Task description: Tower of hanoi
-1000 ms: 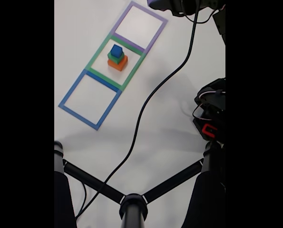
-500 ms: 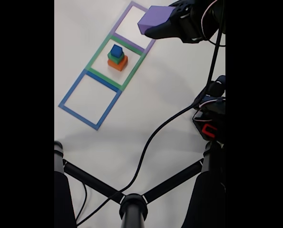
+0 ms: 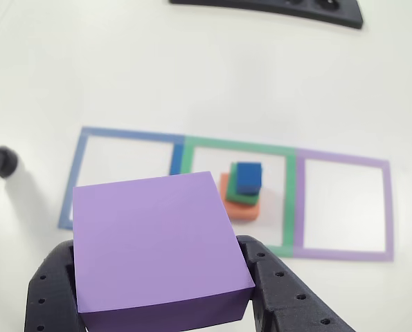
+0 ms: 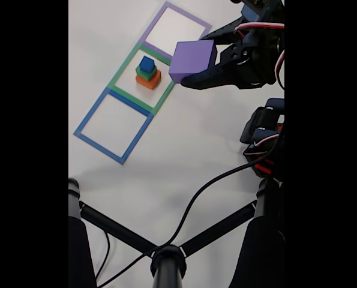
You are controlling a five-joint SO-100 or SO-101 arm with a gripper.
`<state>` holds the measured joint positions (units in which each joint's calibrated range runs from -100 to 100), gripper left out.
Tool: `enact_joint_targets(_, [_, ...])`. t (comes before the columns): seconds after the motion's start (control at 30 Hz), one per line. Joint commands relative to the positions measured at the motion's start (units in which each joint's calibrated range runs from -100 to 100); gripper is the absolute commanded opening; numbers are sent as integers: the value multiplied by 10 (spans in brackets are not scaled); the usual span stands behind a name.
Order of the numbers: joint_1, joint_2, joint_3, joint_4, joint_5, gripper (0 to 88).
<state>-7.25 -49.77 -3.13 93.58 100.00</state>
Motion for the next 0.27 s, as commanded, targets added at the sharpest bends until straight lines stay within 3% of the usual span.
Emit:
enact_joint_targets(0.0, [-14, -17, 94, -94, 0, 145])
enact_joint_targets(0.23, [-13, -19, 415, -425, 0, 143])
